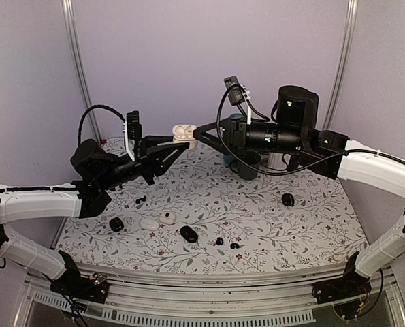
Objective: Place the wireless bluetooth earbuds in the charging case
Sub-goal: Adjust the right earbud in the right side groove of the charging case.
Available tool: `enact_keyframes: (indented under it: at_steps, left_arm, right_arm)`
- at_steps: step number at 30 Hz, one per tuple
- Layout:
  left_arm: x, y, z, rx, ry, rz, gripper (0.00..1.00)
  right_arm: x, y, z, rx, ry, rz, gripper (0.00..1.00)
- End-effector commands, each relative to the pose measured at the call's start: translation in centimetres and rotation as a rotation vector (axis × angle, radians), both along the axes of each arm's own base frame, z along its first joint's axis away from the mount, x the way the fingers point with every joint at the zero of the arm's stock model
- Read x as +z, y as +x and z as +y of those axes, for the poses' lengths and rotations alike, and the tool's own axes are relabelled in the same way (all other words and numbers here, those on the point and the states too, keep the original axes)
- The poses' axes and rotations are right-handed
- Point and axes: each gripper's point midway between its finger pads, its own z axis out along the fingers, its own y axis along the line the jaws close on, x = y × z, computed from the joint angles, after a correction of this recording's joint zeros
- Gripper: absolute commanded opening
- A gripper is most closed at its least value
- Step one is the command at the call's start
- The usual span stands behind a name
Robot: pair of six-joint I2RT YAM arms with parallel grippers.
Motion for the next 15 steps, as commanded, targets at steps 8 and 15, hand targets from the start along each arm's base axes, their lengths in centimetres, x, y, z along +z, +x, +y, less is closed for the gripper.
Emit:
enact_keyframes:
  at_steps: [8, 15]
  left_arm:
    - [1.99, -0.45, 0.27, -0.017, -0.032, -0.030, 0.00]
    - [1.88, -0.36, 0.11, -0.018, -0.029, -0.027, 0.00]
  right_arm:
    - [0.65, 1.04, 0.11, -0.013, 0.011, 0.014, 0.42]
    - [0.84, 0.85, 0.28, 0.003, 0.014, 0.011, 0.42]
